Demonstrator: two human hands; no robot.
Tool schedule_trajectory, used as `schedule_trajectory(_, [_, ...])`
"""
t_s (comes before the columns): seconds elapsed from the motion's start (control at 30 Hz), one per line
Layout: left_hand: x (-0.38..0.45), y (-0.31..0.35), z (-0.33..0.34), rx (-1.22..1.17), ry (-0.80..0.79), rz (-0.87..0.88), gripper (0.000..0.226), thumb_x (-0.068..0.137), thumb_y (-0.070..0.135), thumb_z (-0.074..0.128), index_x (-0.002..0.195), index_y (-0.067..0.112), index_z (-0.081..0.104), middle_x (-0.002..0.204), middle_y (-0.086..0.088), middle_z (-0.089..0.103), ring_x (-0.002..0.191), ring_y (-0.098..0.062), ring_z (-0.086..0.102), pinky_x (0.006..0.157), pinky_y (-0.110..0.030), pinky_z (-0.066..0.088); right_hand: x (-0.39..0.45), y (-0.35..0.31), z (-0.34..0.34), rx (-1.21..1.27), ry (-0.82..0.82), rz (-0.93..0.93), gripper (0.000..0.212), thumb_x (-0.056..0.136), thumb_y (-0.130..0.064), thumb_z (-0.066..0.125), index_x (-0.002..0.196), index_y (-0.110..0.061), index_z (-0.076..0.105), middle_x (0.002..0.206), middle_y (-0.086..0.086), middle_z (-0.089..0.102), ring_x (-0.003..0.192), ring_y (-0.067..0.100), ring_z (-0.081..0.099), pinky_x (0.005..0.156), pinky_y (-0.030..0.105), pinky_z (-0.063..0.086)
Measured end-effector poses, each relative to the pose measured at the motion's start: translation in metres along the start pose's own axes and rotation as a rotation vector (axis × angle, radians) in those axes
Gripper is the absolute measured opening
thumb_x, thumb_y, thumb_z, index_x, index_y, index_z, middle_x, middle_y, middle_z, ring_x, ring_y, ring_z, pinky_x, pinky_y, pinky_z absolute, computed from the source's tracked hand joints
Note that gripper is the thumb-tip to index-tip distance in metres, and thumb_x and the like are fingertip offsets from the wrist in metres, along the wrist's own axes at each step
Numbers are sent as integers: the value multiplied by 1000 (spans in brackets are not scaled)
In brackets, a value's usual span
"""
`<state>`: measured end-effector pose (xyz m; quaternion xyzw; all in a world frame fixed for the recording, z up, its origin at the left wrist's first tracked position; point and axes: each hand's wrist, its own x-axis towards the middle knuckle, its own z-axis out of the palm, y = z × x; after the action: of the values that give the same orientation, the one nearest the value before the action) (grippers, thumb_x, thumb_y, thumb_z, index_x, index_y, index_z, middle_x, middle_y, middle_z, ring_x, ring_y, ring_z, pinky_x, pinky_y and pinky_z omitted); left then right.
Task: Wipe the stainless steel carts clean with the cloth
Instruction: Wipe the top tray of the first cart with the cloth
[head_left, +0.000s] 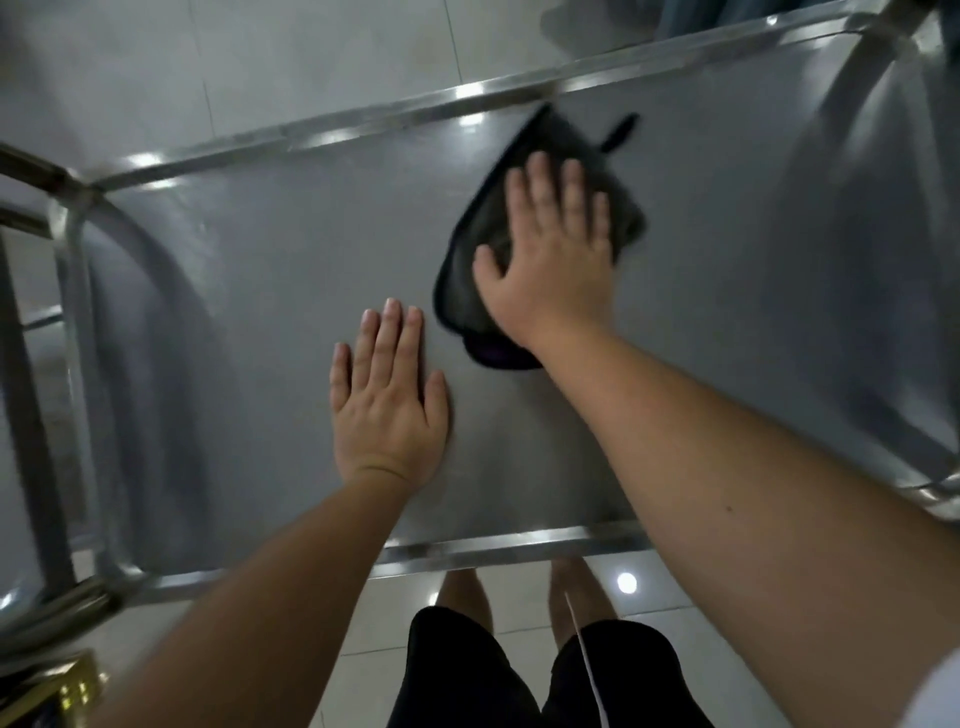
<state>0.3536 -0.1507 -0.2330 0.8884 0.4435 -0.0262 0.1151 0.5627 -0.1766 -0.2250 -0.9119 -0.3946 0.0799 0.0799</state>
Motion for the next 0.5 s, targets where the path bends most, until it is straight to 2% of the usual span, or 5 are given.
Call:
schedule_trajectory(0.1, [0, 1, 0, 7, -18, 7, 68, 106, 44, 33, 171, 26, 21, 178, 6, 13, 165, -12, 3, 133, -48, 5, 14, 13, -2, -4, -109, -458, 76, 97, -63, 37, 164, -29, 30, 174, -5, 20, 162, 23, 10, 130, 49, 5])
schedule_trajectory(0.2, [-1, 1, 0, -8, -7, 14, 68, 104, 43, 35, 170, 25, 26, 177, 5, 17, 165, -14, 7, 133, -49, 8, 30, 73, -14, -35, -104, -515, 73, 95, -63, 39, 161, -31, 37, 171, -5, 29, 160, 24, 20, 129, 49, 13])
schedule_trajectory(0.3, [-1, 1, -1, -25, -4, 16, 68, 104, 41, 38, 169, 24, 27, 177, 4, 18, 165, -15, 8, 132, -51, 10, 54, 161, -38, -74, -43, -222, 76, 95, -64, 35, 161, -27, 38, 171, 3, 30, 158, 32, 24, 126, 54, 17])
schedule_trajectory(0.4, [-1, -1, 1, -37, 7, 16, 68, 104, 40, 40, 169, 23, 29, 177, 4, 18, 164, -15, 9, 132, -52, 11, 64, 237, -60, -97, 10, 176, 78, 95, -64, 31, 163, -24, 31, 174, 5, 21, 160, 33, 15, 128, 56, 12])
schedule_trajectory(0.5, [-1, -3, 4, -30, 8, 14, 68, 104, 40, 40, 169, 23, 29, 177, 4, 18, 165, -16, 9, 132, -53, 12, 78, 211, -54, -51, 82, 588, 79, 94, -58, 28, 165, -22, 27, 175, 4, 14, 161, 31, 7, 129, 54, 5])
